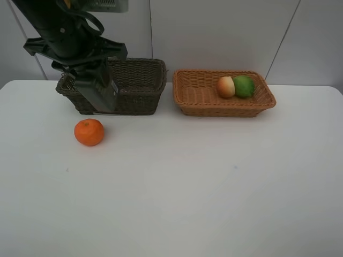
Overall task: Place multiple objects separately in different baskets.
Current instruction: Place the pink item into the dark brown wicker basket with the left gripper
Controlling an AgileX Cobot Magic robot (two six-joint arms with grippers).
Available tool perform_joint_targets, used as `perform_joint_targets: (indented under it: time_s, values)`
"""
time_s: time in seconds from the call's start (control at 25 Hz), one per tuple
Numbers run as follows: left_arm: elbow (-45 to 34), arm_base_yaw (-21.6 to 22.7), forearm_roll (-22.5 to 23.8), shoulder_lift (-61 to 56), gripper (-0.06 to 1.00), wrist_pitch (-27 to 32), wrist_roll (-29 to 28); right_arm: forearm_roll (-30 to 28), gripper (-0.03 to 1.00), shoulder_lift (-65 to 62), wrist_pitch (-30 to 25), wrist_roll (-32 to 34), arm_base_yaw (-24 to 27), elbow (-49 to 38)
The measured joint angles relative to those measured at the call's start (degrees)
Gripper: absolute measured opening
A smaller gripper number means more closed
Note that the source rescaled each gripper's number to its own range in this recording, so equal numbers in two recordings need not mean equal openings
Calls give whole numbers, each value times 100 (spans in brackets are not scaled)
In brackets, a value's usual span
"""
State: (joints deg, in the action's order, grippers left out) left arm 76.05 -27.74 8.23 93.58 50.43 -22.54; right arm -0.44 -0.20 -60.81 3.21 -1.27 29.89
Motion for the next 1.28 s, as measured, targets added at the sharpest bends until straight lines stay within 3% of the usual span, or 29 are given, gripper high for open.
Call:
perform_joint_targets:
  time_s: [0.64,1.08,1.28]
  values:
    - [515,760,620,520,47,-1743,236,0,90,0,0,0,0,0]
    - [1646,762,618,1938,47,-1849,254,0,90,0,0,0,0,0]
    - [1787,762,526,2269,47,-2108,257,0,90,0,0,0,0,0]
